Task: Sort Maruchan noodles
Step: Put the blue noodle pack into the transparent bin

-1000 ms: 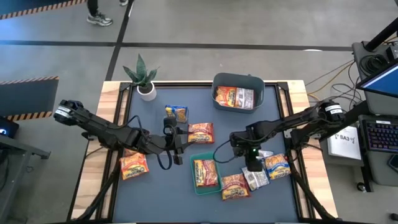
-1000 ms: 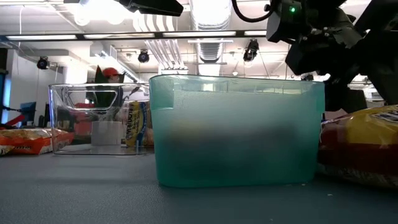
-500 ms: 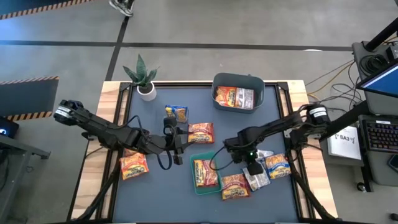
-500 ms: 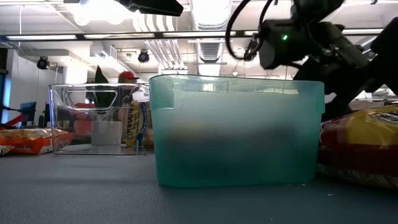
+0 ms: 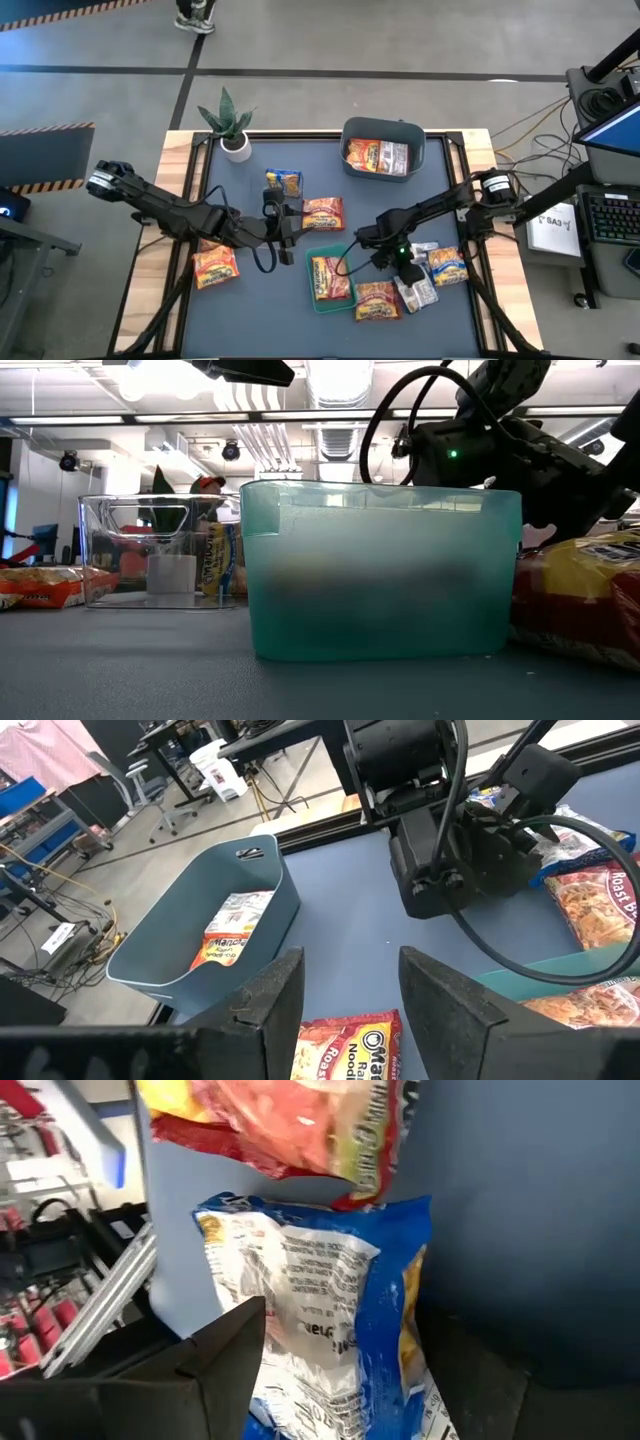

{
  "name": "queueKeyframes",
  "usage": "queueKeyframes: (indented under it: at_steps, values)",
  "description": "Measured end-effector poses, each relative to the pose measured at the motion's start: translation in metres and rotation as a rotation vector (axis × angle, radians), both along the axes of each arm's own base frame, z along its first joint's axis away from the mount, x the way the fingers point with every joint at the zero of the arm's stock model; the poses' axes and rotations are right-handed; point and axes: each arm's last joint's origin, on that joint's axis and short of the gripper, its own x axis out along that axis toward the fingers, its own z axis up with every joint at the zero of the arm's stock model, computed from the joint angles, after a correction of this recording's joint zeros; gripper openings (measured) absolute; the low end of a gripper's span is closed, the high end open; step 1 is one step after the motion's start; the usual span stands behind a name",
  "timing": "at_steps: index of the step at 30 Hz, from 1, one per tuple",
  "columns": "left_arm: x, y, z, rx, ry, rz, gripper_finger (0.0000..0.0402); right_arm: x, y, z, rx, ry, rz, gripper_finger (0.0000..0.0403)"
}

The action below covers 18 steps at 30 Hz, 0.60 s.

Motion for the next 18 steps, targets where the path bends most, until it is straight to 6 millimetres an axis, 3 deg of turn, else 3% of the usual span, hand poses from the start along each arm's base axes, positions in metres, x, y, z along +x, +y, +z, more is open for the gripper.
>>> queueKeyframes:
  at_steps: [18]
  values:
    - [0.0, 0.0001, 0.0001, -0.001, -0.001, 0.0, 0.0146, -0.0004, -0.0008, 0.0011, 0.021, -0.009, 0.008, 0.0161]
